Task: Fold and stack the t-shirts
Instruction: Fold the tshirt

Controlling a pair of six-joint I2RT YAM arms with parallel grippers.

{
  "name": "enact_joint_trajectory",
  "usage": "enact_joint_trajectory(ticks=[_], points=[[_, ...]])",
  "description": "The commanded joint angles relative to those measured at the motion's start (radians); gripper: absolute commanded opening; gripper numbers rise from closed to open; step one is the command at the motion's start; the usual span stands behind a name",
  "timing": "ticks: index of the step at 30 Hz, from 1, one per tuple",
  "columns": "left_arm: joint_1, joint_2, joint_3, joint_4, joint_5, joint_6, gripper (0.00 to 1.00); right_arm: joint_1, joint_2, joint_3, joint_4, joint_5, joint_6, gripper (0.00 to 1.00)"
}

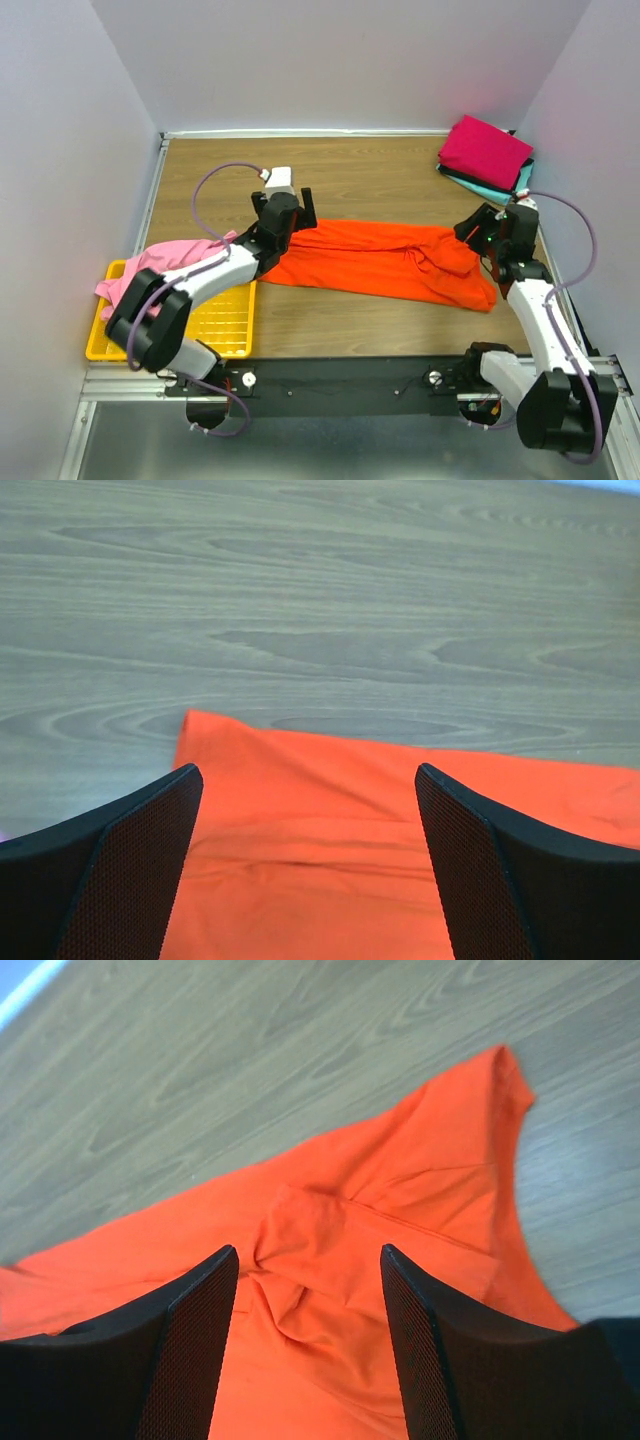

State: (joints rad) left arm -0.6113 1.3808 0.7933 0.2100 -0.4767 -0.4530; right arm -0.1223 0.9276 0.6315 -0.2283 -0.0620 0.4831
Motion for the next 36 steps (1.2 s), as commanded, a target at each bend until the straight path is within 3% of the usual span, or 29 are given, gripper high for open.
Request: enact_joint_trajectory(ticks=[1, 5, 15, 27, 36], points=[[-0.004, 0.121, 0.058, 0.089, 0.047, 0.066, 0.97, 0.078, 0.088, 0.003, 0.093, 0.014, 0.017, 0.66], [0.002, 0.205, 0.099, 0.115, 0.081, 0.08, 0.97, 0.199, 0.217, 0.054, 0.115, 0.088, 0.02, 0.66], [0.01, 0.308, 0.104, 0.146, 0.144, 0.079, 0.97, 0.217, 0.513, 0.132, 0.179, 0.142, 0.017, 0.65], [0.036, 0.325, 0.101, 0.146, 0.144, 0.086, 0.97, 0.222, 0.651, 0.212, 0.201, 0.137, -0.006, 0.61], [0.039, 0.32, 0.098, 0.147, 0.145, 0.086, 0.97, 0.245, 0.625, 0.185, 0.196, 0.152, -0.015, 0.45]])
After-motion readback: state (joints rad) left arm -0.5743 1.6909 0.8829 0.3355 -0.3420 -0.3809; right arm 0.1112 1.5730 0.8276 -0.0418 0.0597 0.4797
